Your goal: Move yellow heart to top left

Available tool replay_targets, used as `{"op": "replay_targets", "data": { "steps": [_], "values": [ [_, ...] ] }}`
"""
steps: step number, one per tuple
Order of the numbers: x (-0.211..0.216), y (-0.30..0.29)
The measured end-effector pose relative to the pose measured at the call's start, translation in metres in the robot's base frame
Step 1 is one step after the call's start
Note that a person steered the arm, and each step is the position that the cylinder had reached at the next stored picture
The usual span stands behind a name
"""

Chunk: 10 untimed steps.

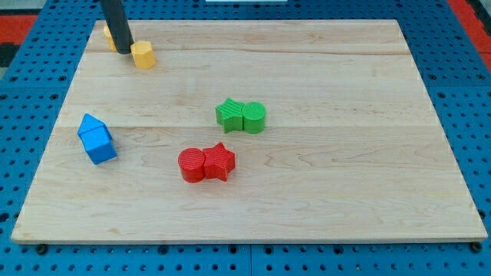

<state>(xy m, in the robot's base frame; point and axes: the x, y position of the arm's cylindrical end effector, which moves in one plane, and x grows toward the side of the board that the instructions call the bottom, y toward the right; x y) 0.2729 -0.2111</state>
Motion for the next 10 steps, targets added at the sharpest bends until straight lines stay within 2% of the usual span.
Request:
{"op": "replay_targets", "data": {
  "steps": [10],
  "values": [
    [-0.016, -0.008]
  ]
}}
